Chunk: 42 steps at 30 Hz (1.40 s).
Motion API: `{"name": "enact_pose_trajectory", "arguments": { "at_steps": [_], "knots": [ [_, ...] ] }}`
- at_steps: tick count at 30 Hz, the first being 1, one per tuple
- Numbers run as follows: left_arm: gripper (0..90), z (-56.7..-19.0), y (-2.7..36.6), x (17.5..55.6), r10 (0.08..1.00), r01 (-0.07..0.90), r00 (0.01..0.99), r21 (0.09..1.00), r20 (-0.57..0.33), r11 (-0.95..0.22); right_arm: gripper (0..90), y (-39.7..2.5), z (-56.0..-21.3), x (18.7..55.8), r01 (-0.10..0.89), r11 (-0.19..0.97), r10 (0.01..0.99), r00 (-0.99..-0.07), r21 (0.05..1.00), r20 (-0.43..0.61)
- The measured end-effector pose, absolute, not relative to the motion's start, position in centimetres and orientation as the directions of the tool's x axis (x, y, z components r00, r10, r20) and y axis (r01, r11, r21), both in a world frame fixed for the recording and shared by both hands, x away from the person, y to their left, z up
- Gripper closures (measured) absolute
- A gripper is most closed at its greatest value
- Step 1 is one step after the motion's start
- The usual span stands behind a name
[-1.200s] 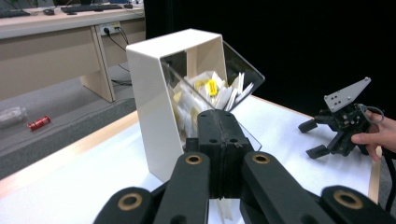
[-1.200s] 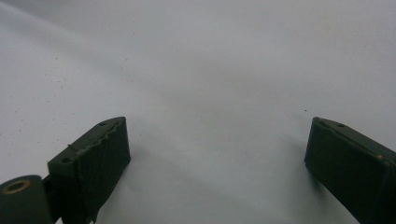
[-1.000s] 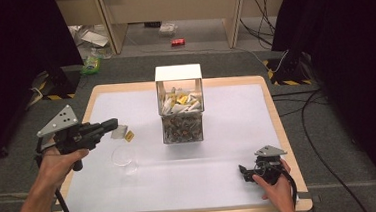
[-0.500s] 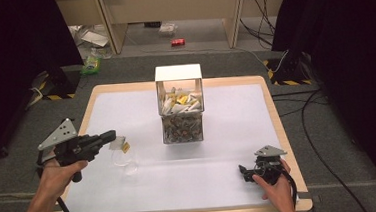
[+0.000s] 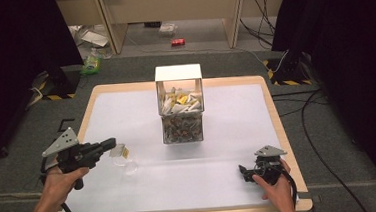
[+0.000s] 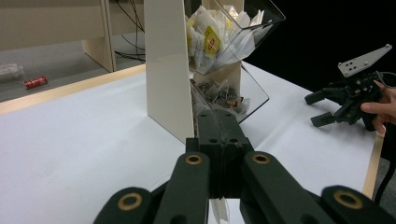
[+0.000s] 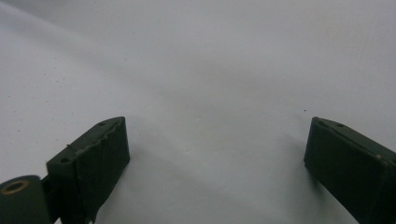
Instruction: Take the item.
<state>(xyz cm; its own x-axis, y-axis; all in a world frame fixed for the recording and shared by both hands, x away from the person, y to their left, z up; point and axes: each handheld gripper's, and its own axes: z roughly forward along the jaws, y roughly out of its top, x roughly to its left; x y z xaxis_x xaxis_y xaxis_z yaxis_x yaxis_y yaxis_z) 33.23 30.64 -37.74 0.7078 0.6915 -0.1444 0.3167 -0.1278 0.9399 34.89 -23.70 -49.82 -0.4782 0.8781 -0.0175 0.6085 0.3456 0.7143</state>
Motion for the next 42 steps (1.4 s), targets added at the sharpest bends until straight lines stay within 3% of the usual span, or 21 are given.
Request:
{"name": "enact_pose_trajectory", "arguments": {
  "at_steps": [10,42],
  "knots": [
    [89.6,-40.2,30.8,33.8,0.717,0.361,0.675,0.925,-0.173,-0.117,7.2,-23.7,-49.8,34.9,0.608,0.346,0.878,-0.478,0.715,-0.018],
    [89.5,-43.1,29.9,33.9,0.752,0.357,0.644,0.924,-0.138,-0.136,7.2,-23.7,-49.8,34.9,0.608,0.346,0.878,-0.478,0.714,-0.017]
  ]
}}
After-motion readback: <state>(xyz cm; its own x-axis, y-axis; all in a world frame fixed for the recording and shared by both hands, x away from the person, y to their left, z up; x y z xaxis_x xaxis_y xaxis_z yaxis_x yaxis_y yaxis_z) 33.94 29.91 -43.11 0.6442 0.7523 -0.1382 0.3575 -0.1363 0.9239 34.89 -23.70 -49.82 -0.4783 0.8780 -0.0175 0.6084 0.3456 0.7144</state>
